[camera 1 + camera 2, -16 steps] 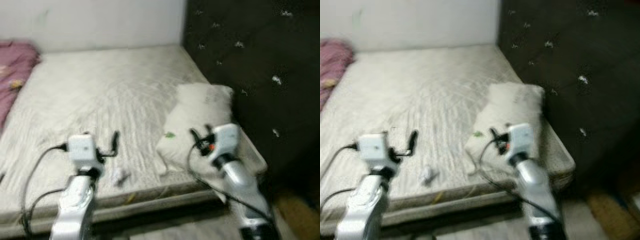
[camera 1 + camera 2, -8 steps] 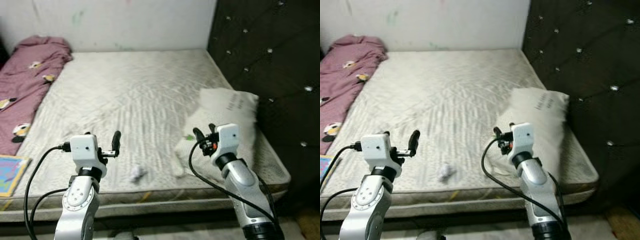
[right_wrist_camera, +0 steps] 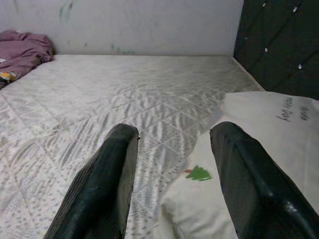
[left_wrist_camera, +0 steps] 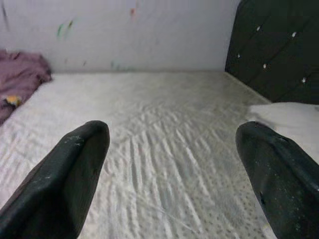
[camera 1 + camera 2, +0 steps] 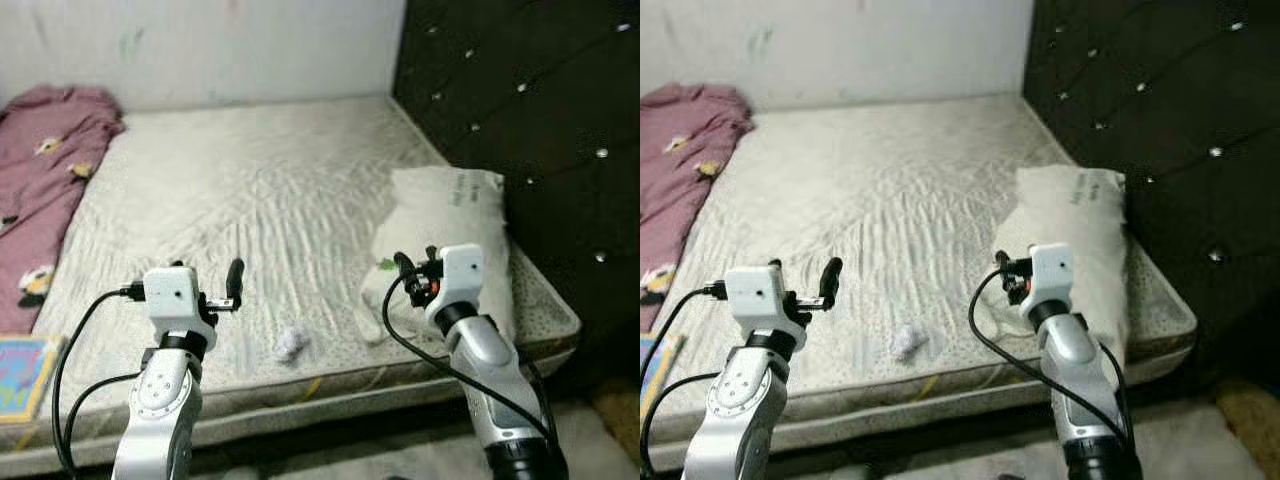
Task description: Clean up the room
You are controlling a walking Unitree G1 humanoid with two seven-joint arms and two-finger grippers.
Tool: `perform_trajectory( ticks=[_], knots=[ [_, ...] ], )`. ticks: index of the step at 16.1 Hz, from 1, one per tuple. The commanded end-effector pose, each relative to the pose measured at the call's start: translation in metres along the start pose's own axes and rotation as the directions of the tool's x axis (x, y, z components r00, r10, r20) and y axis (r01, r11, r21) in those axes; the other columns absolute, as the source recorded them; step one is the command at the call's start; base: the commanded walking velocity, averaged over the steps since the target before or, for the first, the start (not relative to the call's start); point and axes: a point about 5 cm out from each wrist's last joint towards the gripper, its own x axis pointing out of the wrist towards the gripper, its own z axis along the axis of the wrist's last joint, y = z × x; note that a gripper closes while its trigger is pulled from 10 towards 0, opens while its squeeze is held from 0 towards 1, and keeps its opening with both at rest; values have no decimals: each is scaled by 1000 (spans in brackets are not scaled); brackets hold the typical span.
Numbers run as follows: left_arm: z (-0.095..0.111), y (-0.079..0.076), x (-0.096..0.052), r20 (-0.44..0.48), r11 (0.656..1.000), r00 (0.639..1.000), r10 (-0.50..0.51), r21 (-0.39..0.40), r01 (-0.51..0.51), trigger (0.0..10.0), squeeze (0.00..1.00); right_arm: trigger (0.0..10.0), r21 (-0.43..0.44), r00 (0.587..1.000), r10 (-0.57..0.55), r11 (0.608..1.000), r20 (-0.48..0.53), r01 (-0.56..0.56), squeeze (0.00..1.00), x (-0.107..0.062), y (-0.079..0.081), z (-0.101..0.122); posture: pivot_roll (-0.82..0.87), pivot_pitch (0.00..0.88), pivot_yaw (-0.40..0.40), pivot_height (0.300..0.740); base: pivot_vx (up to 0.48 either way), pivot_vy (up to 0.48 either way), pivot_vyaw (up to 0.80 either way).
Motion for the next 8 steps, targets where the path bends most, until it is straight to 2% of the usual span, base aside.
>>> perform_trajectory(
  ticks=[1, 2, 4, 5, 6, 8],
  knots=[
    [1, 7, -1, 4, 999, 1000, 31, 23, -31, 10000, 0, 10000, -2, 999, 37, 999, 33, -37, 0, 2, 10, 8, 20, 0, -4, 740, 0, 0, 0],
    [0, 8, -1, 1, 999, 999, 34, 17, -34, 10000, 0, 10000, -5, 998, 29, 1000, 48, -28, 0, 1, 9, 9, 20, 0, -4, 740, 0, 0, 0],
    [-3, 4, -3, -55, 999, 998, 5, -49, -8, 10000, 0, 10000, -7, 998, 17, 1000, 62, -16, 0, 0, 7, 11, 19, 0, -4, 740, 0, 0, 794],
    [-2, 3, -3, -61, 1000, 998, 22, 7, -22, 10000, 0, 10000, -10, 998, 10, 1000, 62, -10, 0, 0, 6, 11, 18, 0, -5, 740, 0, 0, 788],
    [-3, -1, -3, -42, 999, 999, -21, -27, 20, 10000, 0, 10000, -11, 998, 5, 1000, 63, -4, 0, 1, 5, 12, 18, 0, -4, 740, 0, 0, 788],
    [-4, 3, -2, -48, 1000, 999, 9, -26, -10, 10000, 0, 10000, -16, 998, -12, 1000, 63, 13, 0, 0, 2, 12, 15, 0, -4, 740, 0, 0, 781]
  ],
)
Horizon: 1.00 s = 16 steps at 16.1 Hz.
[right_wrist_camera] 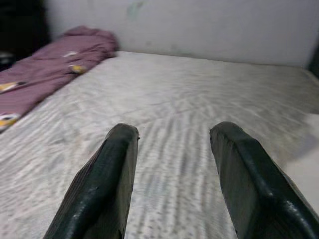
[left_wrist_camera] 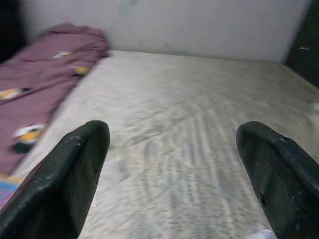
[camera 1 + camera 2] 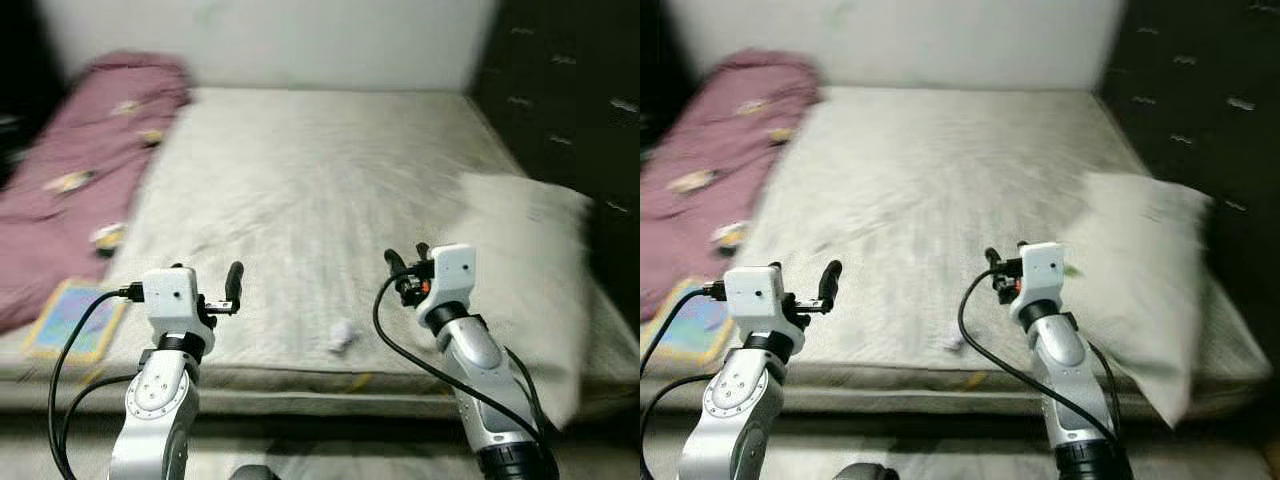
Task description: Clean up the room
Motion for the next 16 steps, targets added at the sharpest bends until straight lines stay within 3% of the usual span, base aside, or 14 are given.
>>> perform_trajectory(
  ticks=[1, 7, 9, 11, 16],
  knots=[
    [1, 2, 1, 1, 1000, 1000, 8, -5, -8, 10000, 0, 10000, -7, 999, -25, 1000, 21, 25, 0, 1, -4, 6, 14, 0, -4, 740, 0, 0, 781],
    [4, 1, 2, 41, 999, 999, -25, 21, 24, 10000, 0, 10000, -18, 991, -131, 991, 21, 131, 0, -2, -16, 5, 14, 0, -3, 740, 0, 0, 105],
    [4, 2, 2, 46, 999, 998, -30, 18, 29, 10000, 0, 10000, -101, 988, -152, 983, 29, 154, 0, -2, -18, 6, 13, 0, -3, 740, 0, 0, 400],
    [4, 2, 2, 48, 1000, 999, -24, 14, 23, 10000, 0, 10000, -82, 983, -179, 980, 32, 182, 0, -2, -21, 6, 14, 0, -3, 740, 0, 0, 800],
    [2, 3, 2, 42, 1000, 999, -22, 4, 22, 10000, 0, 10000, -32, 965, -261, 965, 8, 261, 0, -5, -31, 2, 16, 0, -5, 740, 0, 0, 0]
  ],
)
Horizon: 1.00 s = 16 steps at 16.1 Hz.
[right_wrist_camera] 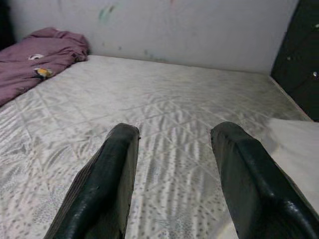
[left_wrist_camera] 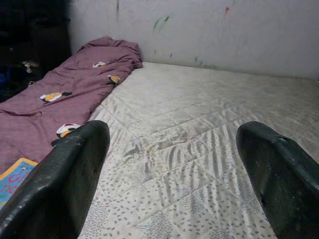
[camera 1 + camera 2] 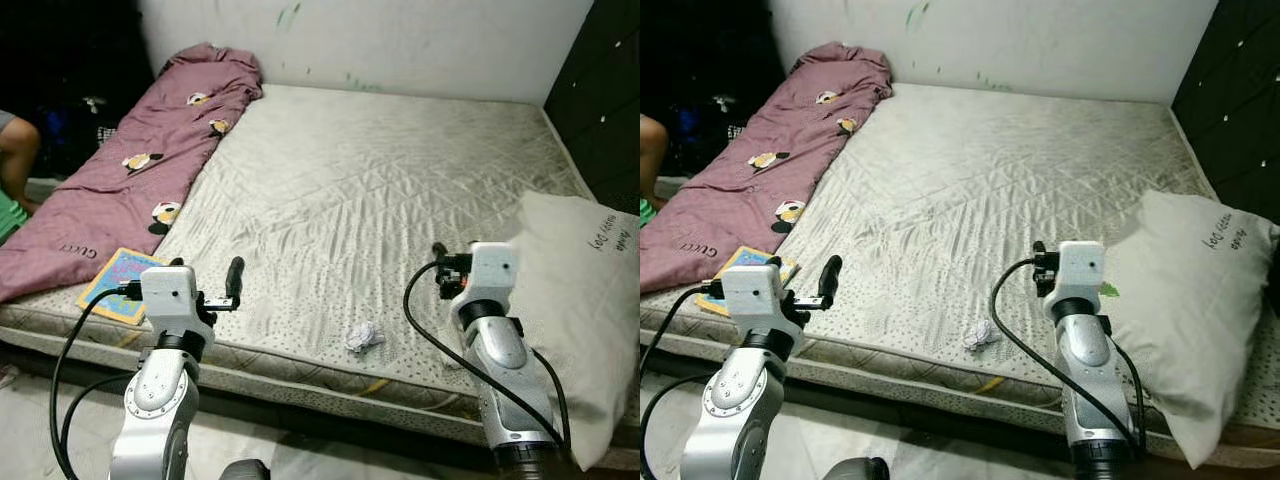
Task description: Clean up the room
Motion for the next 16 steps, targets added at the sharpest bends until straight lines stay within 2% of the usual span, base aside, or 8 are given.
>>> perform_trajectory(
  ticks=[1, 9, 16],
  knots=[
    [-1, 1, 1, -1, 1000, 1000, -4, -1, 4, 10000, 0, 10000, 14, 1000, -1, 1000, -14, 1, 0, 0, 1, -1, 14, 0, -4, 740, 0, 0, -800],
    [0, 2, 2, 3, 1000, 1000, 0, -18, 0, 10000, 0, 10000, 15, 1000, -3, 1000, -6, 3, 0, 2, 0, 0, 16, 0, -6, 740, 0, 0, -767],
    [1, 2, 3, 6, 1000, 1000, -8, -20, 8, 10000, 0, 10000, 16, 1000, -20, 1000, -1, 20, 0, 1, -2, 1, 9, 0, 2, 740, 0, 0, 0]
  ],
)
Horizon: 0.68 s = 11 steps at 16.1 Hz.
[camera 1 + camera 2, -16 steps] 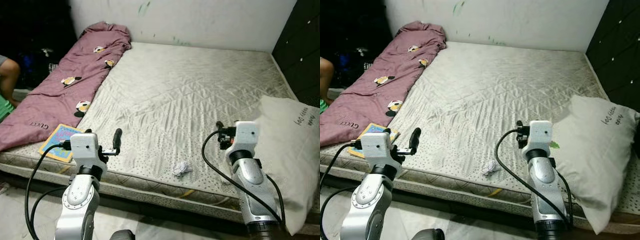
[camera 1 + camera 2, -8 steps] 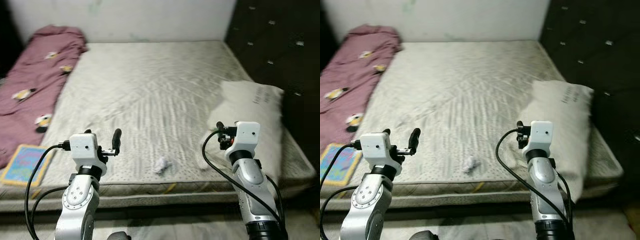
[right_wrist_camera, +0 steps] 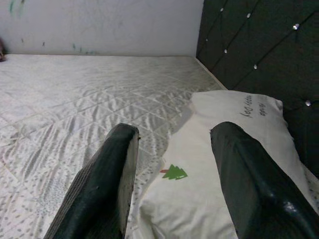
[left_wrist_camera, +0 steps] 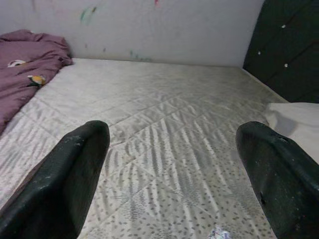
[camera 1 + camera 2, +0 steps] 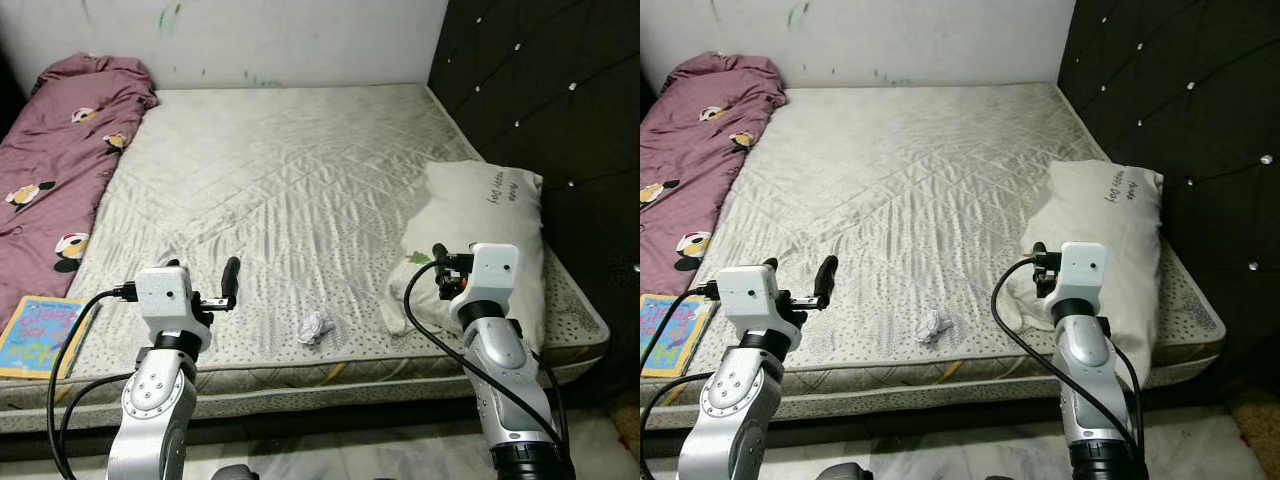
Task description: Clean up the room
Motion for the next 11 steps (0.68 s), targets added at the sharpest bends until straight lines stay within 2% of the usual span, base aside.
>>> perform_trajectory(
  ticks=[1, 11],
  knots=[
    [2, 1, 2, 5, 1000, 1000, -6, 6, 6, 10000, 0, 10000, 0, 1000, -6, 1000, 8, 6, 0, 1, 0, 3, 9, 0, 2, 740, 0, 0, 0],
    [2, 2, 3, 1, 1000, 1000, 14, 3, -14, 10000, 0, 10000, 23, 997, 73, 997, 17, -73, 0, 0, 10, 4, 7, 0, -1, 740, 0, 0, 0]
  ],
)
